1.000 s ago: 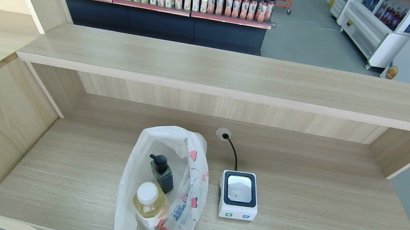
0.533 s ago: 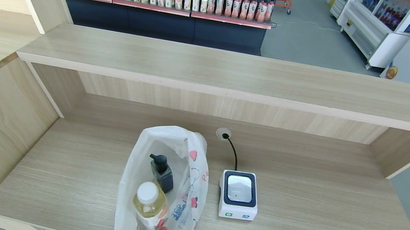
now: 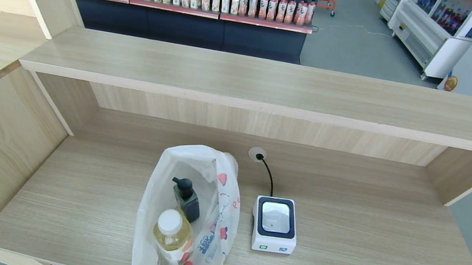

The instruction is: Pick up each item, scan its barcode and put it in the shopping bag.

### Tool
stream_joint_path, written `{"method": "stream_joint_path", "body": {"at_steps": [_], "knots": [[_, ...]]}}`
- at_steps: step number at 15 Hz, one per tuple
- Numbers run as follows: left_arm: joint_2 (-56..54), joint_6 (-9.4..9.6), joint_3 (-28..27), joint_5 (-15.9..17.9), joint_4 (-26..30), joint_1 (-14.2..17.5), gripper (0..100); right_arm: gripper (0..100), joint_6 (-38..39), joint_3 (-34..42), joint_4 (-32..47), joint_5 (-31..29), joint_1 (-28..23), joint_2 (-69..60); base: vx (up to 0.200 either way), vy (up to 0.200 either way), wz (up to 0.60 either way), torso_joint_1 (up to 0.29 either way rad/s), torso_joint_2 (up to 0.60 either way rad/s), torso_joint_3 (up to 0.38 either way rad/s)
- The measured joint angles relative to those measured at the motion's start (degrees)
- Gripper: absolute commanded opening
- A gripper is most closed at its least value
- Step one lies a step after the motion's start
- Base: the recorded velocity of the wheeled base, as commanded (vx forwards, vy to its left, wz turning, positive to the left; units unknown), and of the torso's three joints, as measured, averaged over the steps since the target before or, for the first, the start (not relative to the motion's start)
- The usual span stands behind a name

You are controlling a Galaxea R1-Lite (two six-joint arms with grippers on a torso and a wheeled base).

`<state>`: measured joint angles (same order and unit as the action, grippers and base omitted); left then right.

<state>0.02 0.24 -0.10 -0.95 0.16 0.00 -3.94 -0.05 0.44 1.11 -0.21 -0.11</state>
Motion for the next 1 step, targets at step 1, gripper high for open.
{"method": "stream_joint_path", "body": {"at_steps": [1], "knots": [[0.0,0.02,0.0,0.0,0.0,0.0,100,0,0.0,0.0,0.0,0.0,0.0,0.0,0.000,0.000,0.00,0.000,0.00,0.000]]}}
